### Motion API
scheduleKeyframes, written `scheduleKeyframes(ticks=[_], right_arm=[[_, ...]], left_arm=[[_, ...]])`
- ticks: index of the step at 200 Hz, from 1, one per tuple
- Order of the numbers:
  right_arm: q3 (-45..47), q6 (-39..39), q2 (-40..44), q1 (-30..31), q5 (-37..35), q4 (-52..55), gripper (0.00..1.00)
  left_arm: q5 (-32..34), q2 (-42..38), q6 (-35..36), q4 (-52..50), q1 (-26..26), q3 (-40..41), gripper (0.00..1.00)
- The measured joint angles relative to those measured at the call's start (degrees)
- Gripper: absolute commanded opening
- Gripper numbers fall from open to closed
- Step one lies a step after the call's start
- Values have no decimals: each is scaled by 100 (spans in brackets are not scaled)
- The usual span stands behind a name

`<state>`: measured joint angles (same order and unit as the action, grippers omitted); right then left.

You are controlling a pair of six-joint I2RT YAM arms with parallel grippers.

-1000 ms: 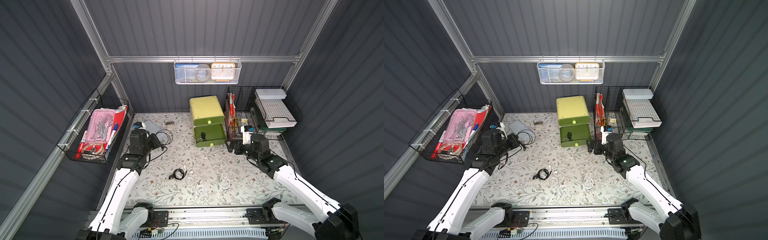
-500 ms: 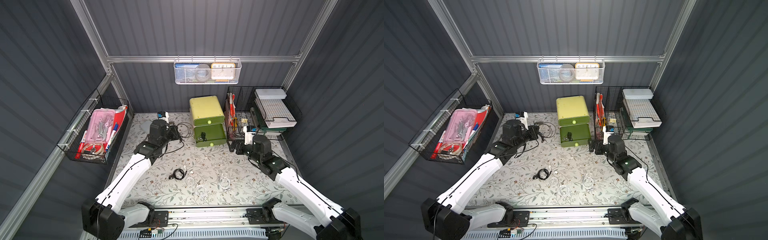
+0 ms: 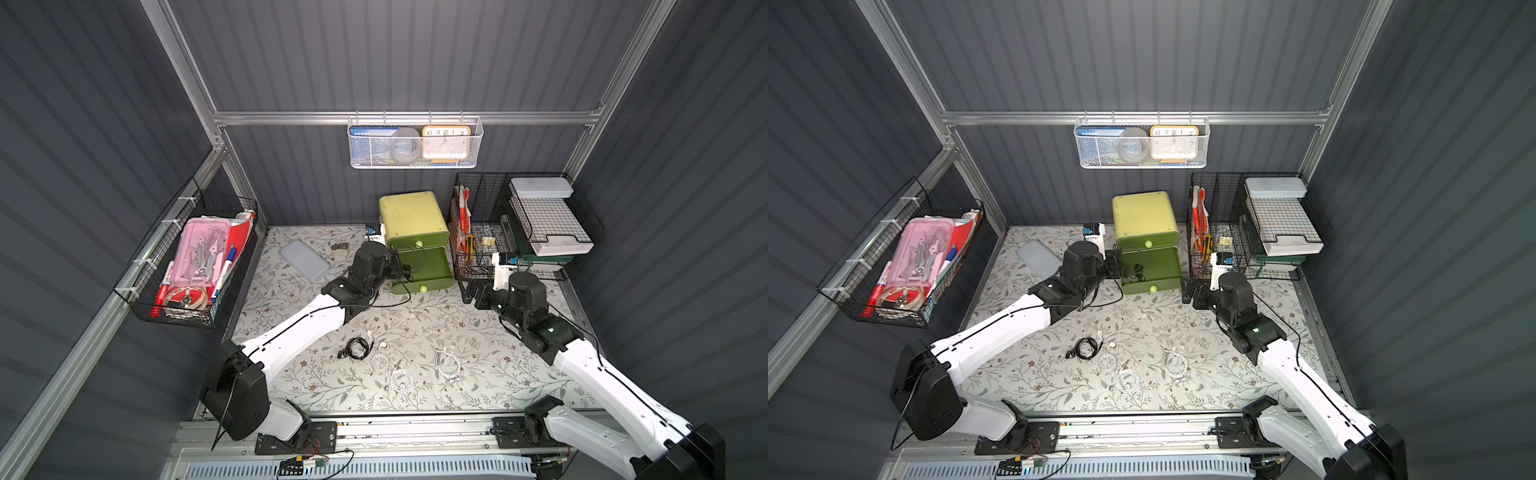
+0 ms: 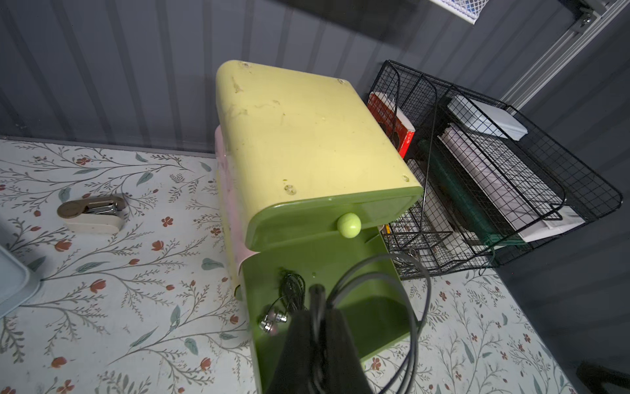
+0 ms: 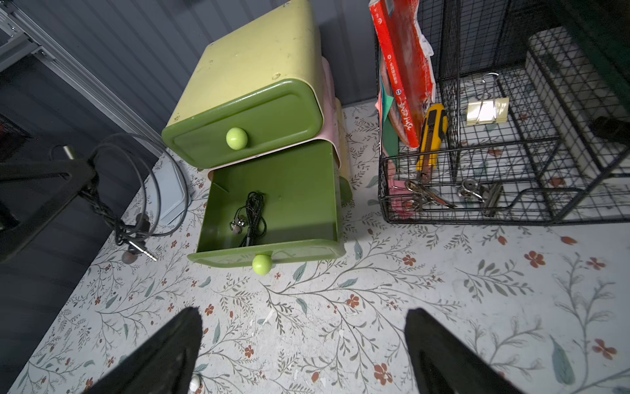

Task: Place the wired earphones into the drawer by color
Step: Place the wired earphones in the drawer.

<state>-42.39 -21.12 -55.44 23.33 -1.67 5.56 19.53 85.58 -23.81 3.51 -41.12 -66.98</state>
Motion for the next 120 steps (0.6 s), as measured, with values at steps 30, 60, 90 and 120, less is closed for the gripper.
scheduleKeyframes(ticks=[30,60,90,120], right_arm=[[7,0,17,-4,-20,0,97],[28,0,92,-26,-63,0,97],[33,0,127,-26,-96,0,97],[46,0,144,-31,-98,0,97]], left_arm=[[369,334,2,522,-201,-9,0],[691,688,11,896,-317,-24,0],[933,905,13,1182,-358,-24,0],[1095,1088,-7,1440,-358,-24,0]])
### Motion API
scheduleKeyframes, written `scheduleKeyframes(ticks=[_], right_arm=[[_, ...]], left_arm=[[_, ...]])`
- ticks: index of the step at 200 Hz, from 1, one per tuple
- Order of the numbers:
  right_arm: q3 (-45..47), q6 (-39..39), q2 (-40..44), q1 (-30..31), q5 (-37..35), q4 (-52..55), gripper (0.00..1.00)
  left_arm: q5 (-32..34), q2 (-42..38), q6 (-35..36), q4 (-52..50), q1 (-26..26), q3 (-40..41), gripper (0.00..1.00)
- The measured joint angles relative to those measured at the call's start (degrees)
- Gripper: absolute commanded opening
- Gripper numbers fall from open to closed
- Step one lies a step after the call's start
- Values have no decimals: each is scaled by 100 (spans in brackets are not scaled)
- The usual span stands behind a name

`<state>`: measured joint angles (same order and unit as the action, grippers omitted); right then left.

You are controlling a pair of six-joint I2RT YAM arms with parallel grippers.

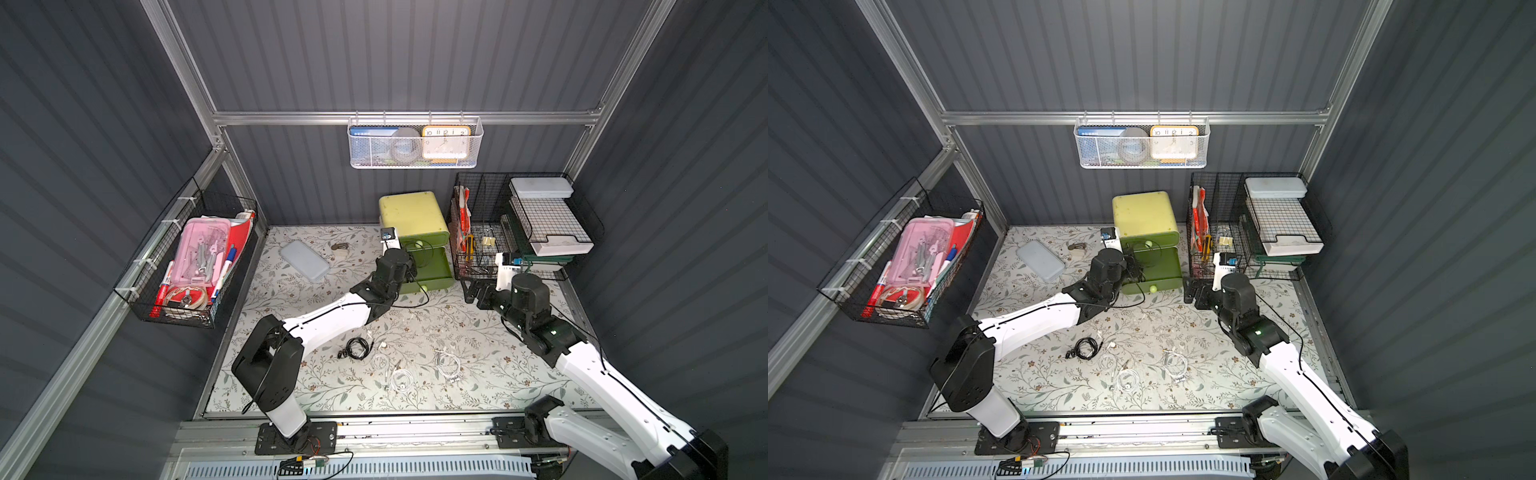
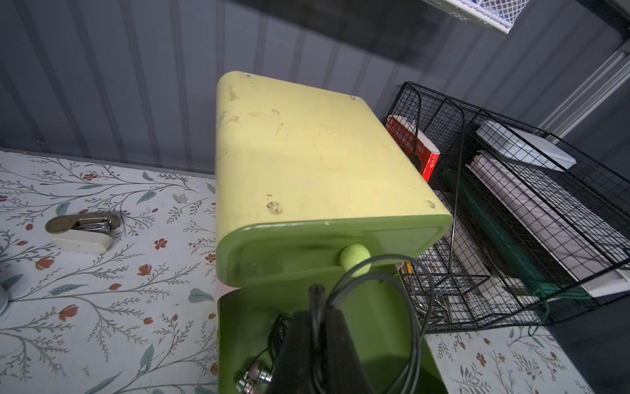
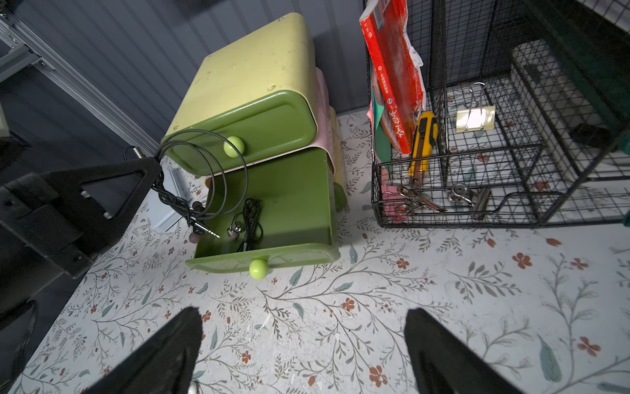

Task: Place the wired earphones into the drawer by color
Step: Place the wired earphones in the drawer.

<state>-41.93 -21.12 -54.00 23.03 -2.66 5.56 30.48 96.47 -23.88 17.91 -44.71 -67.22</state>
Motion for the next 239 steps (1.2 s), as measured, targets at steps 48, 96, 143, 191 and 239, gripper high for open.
scheduleKeyframes(ticks=[48,96,143,191,239], right_arm=[[7,0,4,-2,0,0,97],[7,0,2,-13,0,0,97],[7,0,4,-17,2,0,97],[9,0,4,-17,0,0,97],[17,0,9,-22,4,-2,97]], left_arm=[[48,304,-46,153,-20,55,0],[48,507,-138,245,-46,153,0],[46,715,-219,267,-74,216,0],[50,745,-293,264,-74,216,44],[166,695,-450,61,-136,214,82]])
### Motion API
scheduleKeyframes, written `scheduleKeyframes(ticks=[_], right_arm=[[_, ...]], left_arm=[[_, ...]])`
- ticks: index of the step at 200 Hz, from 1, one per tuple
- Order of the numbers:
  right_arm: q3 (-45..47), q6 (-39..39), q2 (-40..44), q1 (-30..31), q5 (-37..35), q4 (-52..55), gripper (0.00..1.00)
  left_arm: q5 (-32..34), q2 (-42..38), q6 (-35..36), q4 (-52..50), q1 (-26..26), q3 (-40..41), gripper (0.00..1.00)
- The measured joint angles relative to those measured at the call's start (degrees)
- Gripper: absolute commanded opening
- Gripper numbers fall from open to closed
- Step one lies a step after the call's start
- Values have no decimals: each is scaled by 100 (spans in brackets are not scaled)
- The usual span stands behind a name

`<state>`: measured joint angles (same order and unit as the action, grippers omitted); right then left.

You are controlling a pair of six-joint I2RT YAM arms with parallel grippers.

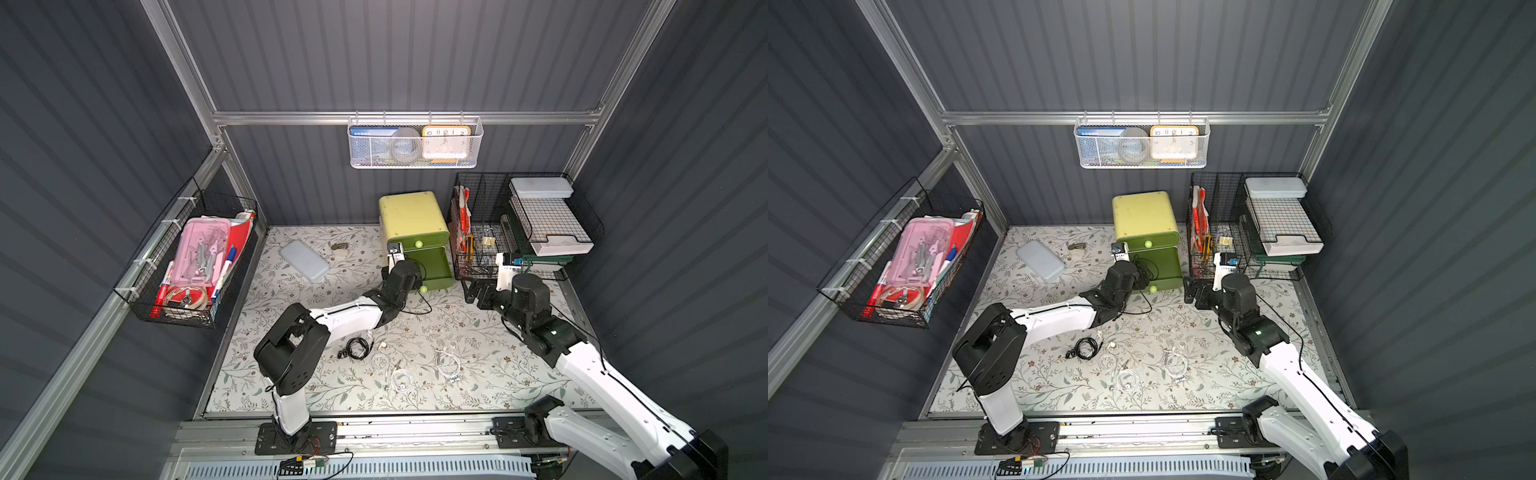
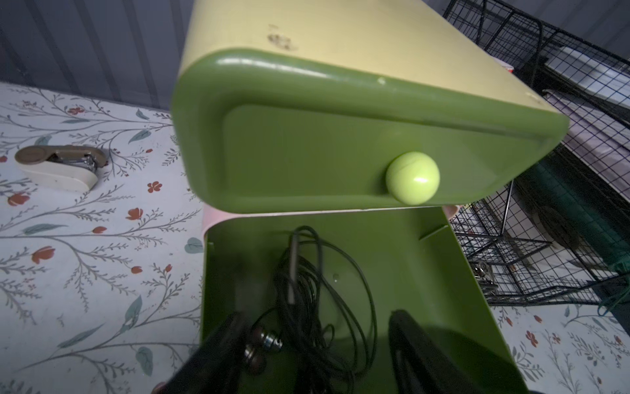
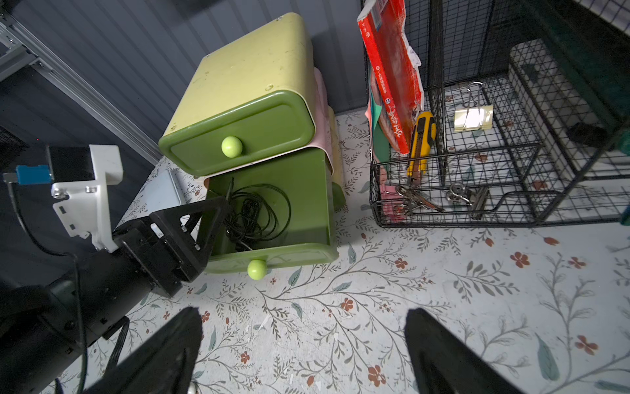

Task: Place the wired earphones into the drawer by color
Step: Place the wired earphones in the drawer, then pick up the wired earphones from the center of the board.

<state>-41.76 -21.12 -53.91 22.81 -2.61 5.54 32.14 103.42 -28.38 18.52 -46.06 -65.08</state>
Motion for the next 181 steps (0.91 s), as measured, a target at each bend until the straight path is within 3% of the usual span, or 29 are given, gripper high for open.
scheduleKeyframes(ticks=[33,107,181], right_arm=[[22,2,0,0,96,-7,97],[31,-4,-260,0,901,-404,97],[-11,-404,-1375,13,2474,-741,96]], left_arm=[[105,-424,-144,-358,-13,4,99],[356,-2288,-564,-1591,-13,365,99],[74,-3615,-1224,-3556,-13,949,99]])
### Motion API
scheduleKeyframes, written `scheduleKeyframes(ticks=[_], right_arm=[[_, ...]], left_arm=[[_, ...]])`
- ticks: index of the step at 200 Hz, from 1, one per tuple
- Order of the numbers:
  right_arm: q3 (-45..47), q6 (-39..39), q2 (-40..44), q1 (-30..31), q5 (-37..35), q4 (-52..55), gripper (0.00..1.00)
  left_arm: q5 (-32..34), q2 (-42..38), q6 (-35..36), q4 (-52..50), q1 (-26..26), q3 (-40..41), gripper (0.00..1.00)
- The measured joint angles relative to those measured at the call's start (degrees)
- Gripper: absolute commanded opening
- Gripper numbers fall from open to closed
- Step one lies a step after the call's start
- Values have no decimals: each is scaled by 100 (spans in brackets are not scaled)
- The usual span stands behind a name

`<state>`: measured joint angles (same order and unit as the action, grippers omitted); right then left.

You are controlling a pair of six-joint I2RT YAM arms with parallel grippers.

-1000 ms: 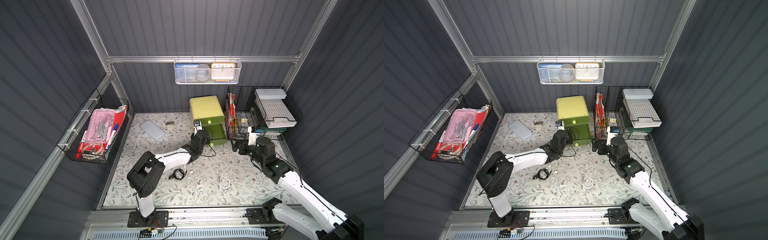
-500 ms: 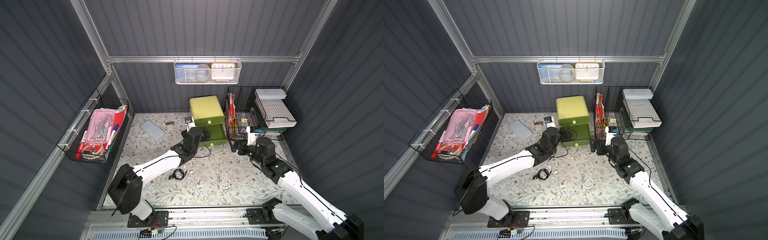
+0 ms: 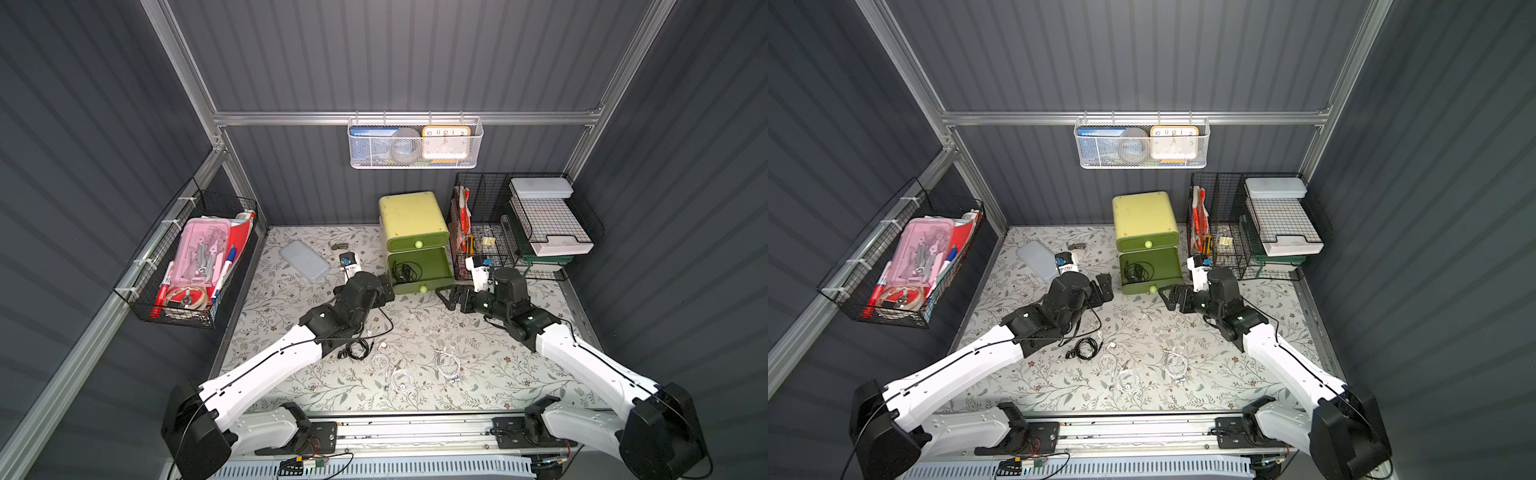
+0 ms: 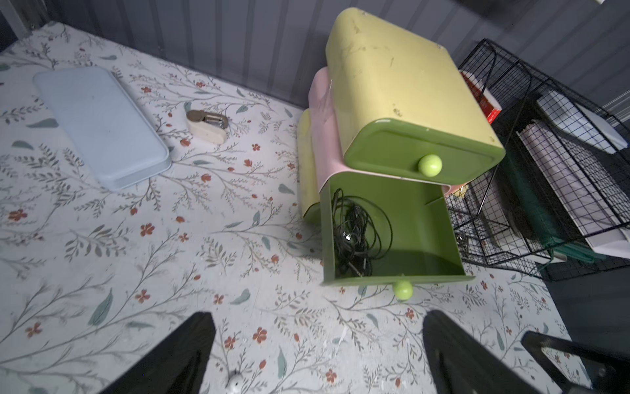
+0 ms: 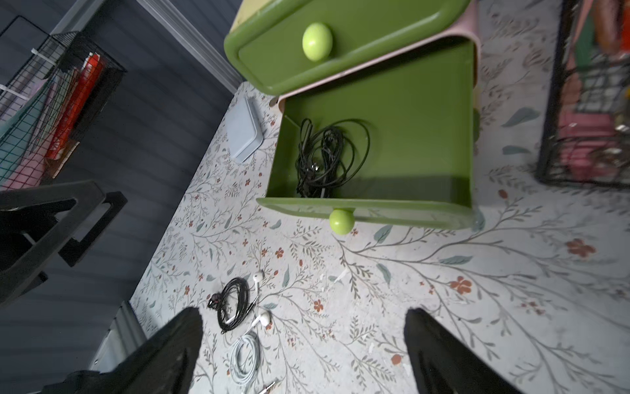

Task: Place the wired earphones into the drawer by color
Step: Pick up the wired earphones from the center of the board.

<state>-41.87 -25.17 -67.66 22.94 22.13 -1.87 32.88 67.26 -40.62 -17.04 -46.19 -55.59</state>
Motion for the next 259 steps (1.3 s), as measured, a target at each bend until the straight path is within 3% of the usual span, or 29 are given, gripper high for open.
scheduleKeyframes(ticks=[83,182,259], right_arm=[[-2,-306,-828,136,415,-264,98],[273,-212,-269,153,160,-448,99],[365,-225,-70,153,-63,-542,99]], left_arm=[[-514,39,-1045,-634,0,238,99],[-1189,728,-1836,-975,0,1108,99],[-1202,485,-2811,-1130,0,1679,93]])
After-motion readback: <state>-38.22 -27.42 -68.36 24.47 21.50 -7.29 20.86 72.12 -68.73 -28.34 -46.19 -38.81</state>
